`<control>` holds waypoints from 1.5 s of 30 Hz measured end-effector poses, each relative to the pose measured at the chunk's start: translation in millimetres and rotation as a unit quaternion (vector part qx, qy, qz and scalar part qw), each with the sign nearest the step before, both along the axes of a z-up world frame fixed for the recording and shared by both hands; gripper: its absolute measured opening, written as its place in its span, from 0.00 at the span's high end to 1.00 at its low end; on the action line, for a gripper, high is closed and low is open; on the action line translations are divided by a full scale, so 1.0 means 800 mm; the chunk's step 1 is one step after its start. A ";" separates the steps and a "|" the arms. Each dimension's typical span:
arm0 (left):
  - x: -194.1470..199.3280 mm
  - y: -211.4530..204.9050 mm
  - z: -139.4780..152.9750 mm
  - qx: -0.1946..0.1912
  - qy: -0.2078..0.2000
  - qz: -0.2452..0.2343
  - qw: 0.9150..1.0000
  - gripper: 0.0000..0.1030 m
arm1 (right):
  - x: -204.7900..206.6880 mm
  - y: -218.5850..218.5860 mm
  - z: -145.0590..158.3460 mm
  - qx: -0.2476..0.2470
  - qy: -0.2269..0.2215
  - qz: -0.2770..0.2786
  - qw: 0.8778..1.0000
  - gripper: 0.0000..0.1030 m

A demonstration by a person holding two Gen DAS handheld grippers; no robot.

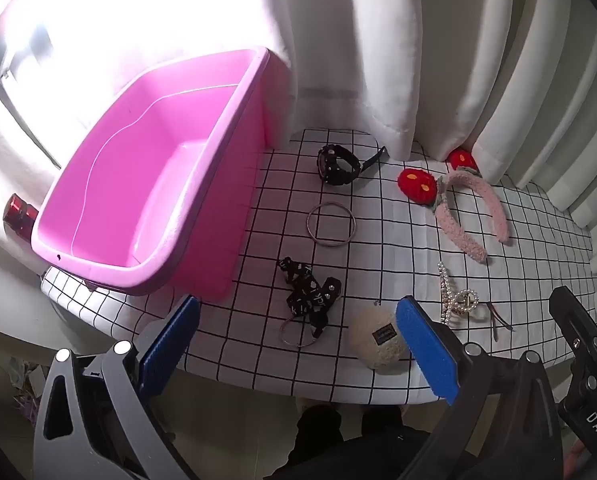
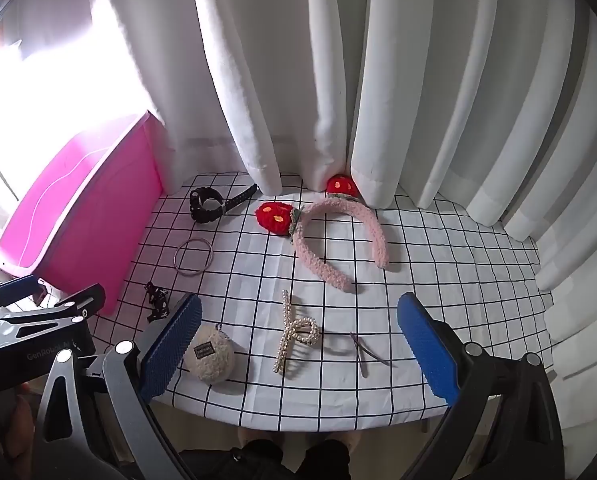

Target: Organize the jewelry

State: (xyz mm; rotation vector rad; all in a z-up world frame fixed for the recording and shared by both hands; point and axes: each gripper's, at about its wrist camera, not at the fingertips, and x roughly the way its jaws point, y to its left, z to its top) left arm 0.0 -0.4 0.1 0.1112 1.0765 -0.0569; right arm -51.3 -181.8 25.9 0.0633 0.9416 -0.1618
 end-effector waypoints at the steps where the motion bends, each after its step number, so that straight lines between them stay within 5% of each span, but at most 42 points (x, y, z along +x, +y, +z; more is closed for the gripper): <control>1: 0.000 0.000 0.000 -0.001 0.001 0.000 1.000 0.06 | 0.000 0.000 0.000 0.000 0.000 -0.001 1.000 0.09; 45: 0.013 -0.001 0.003 -0.001 -0.007 0.003 1.000 0.06 | 0.007 0.001 -0.011 0.007 0.004 0.003 1.000 0.09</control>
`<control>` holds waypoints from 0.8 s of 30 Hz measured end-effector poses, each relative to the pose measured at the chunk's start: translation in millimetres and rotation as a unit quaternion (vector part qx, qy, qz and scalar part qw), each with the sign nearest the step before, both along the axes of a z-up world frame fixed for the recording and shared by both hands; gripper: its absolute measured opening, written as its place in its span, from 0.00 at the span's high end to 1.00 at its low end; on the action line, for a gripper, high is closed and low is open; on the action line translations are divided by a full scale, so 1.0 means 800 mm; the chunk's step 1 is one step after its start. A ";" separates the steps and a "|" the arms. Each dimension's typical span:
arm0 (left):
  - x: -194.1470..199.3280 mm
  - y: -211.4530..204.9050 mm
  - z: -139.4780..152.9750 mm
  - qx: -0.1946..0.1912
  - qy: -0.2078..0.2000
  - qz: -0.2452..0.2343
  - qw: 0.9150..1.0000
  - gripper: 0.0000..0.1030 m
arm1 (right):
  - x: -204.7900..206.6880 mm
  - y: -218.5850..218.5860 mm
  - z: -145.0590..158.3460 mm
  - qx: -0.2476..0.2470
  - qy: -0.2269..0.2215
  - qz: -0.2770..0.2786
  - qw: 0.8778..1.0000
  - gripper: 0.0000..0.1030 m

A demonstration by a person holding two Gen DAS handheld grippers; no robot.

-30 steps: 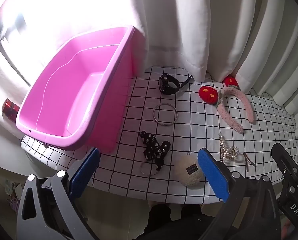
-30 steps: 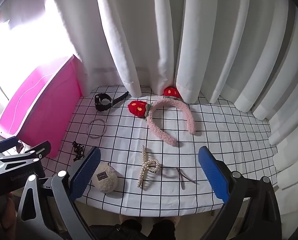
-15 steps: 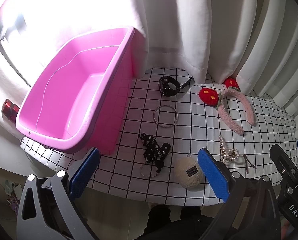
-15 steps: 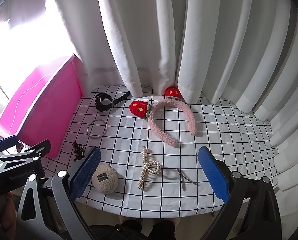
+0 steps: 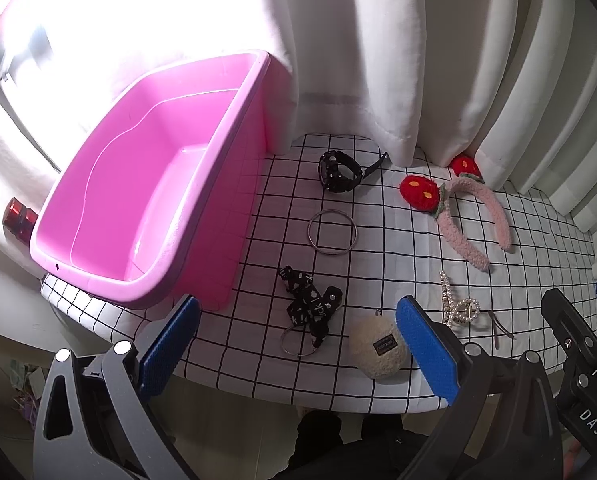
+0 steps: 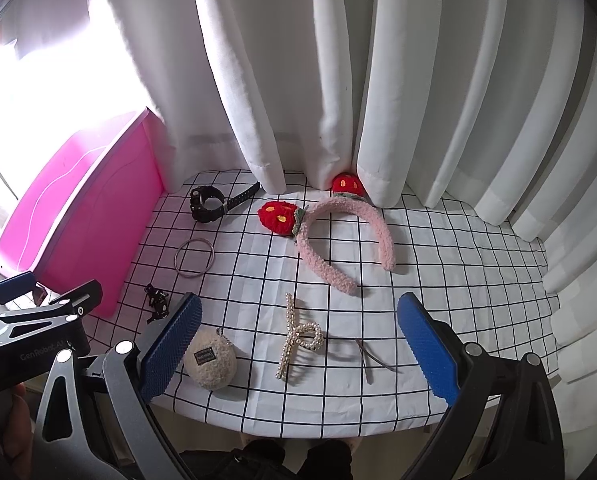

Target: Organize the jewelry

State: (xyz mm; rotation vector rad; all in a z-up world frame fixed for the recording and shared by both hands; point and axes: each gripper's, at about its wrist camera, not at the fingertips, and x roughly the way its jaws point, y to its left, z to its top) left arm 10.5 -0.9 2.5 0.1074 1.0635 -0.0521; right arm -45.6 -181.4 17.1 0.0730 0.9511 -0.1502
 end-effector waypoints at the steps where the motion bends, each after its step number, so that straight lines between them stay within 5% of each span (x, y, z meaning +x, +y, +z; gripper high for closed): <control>1: 0.000 -0.001 -0.001 0.001 0.000 0.000 1.000 0.06 | 0.001 0.000 -0.001 0.000 0.000 0.000 1.000 0.09; 24: -0.001 -0.003 -0.016 -0.008 0.012 0.014 1.000 0.06 | 0.003 -0.013 -0.007 0.018 0.006 0.000 1.000 0.09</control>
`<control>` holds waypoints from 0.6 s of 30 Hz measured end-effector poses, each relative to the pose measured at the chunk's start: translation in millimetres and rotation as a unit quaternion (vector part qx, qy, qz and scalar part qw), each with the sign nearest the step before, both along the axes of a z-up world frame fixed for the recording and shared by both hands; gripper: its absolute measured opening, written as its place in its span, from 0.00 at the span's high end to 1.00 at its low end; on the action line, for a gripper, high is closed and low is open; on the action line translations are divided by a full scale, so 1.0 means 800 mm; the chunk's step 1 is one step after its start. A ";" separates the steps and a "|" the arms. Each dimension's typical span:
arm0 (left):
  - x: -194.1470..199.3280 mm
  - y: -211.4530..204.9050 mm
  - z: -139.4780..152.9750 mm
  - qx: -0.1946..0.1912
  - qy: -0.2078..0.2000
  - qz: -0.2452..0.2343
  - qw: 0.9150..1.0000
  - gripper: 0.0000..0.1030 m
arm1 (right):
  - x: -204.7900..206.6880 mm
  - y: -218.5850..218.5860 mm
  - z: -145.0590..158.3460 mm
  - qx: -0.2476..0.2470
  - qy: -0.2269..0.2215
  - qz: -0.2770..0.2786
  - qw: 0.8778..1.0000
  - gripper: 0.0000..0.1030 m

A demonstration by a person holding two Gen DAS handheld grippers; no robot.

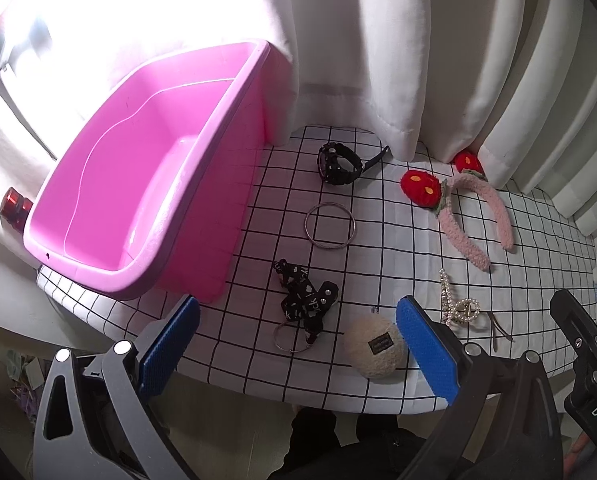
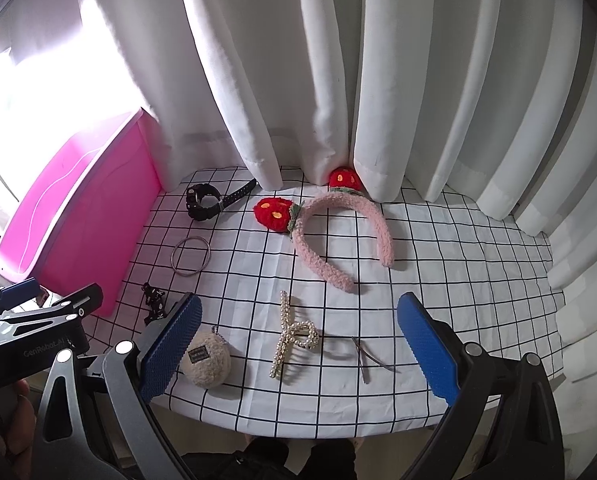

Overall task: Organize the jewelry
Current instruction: 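Close the left gripper on the cream pouch while the right gripper grasps the black hairpin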

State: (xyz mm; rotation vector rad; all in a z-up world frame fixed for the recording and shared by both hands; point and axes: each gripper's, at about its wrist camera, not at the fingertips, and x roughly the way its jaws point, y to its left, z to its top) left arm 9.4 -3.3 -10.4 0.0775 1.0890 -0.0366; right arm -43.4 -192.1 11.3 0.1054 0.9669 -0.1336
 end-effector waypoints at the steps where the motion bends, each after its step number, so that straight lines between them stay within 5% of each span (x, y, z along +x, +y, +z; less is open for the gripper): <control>1: 0.000 0.003 -0.005 -0.003 0.004 0.006 1.000 0.06 | -0.001 -0.003 -0.004 0.005 0.003 0.000 1.000 0.09; 18: -0.025 0.023 -0.106 -0.040 0.050 0.045 0.997 0.06 | -0.020 -0.083 -0.110 0.048 0.069 -0.021 0.996 0.09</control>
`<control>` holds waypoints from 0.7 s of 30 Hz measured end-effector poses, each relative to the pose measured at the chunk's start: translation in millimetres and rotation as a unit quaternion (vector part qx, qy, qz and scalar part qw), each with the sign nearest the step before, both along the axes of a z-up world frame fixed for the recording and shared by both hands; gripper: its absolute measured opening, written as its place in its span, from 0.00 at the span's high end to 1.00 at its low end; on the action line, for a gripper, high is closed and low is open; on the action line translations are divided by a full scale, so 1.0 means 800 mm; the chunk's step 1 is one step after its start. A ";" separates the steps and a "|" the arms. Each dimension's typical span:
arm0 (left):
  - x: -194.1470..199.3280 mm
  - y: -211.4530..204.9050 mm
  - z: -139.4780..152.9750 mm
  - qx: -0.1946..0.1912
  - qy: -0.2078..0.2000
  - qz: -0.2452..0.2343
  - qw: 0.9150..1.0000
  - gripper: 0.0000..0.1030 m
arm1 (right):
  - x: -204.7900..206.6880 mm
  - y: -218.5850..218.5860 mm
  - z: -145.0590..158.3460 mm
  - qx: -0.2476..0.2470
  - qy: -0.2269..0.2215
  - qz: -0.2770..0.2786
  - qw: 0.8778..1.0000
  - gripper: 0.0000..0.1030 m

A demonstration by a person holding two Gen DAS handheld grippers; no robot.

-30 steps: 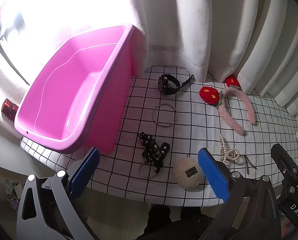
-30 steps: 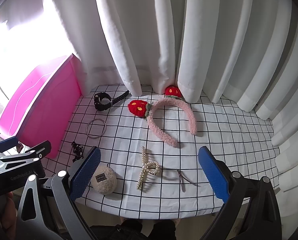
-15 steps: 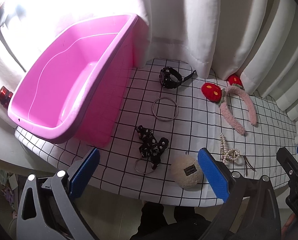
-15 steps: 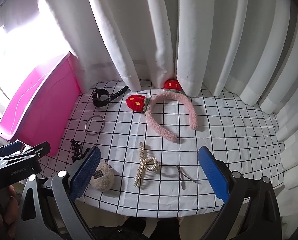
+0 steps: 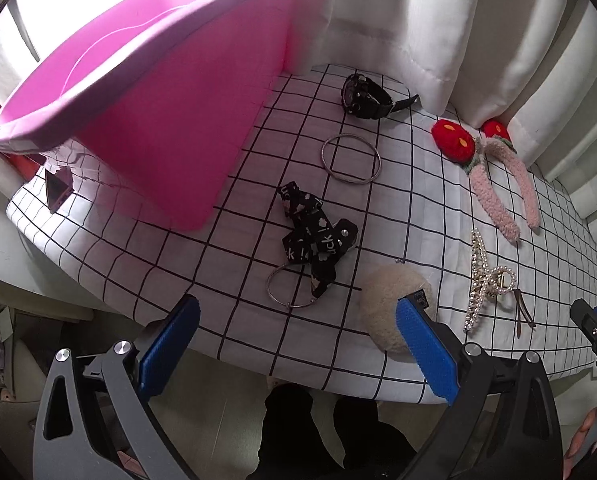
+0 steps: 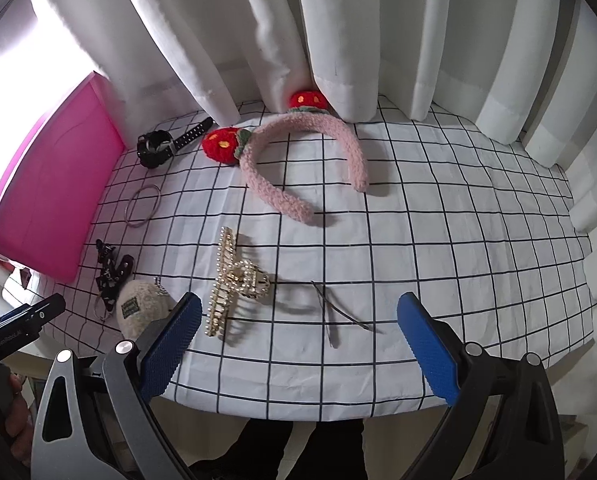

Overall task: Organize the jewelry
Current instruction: 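Close the left gripper on the cream pouch while the right gripper grasps the black hairpin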

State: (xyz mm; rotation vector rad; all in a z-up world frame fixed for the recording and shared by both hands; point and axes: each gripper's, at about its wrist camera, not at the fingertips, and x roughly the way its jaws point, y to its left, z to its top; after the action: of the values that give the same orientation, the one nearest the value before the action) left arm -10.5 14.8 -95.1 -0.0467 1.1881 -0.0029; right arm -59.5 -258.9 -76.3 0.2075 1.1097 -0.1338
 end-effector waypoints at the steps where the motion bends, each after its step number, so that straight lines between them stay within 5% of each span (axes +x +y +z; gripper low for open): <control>1: -0.002 -0.005 -0.005 -0.002 0.001 -0.004 1.000 0.06 | -0.001 -0.005 -0.005 0.000 0.002 -0.002 1.000 0.09; 8: -0.012 -0.050 -0.036 0.009 0.011 -0.041 0.999 0.06 | -0.003 -0.033 -0.045 -0.015 0.020 -0.002 1.000 0.09; 21: -0.018 -0.087 -0.063 0.006 0.008 -0.037 0.999 0.06 | 0.014 -0.038 -0.108 -0.049 0.045 0.062 0.996 0.09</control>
State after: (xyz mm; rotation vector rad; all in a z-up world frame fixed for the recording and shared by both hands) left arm -24.5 -55.1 -145.4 0.0084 1.2052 -0.0601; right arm -48.3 -289.0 -162.5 0.0453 1.1987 -0.0864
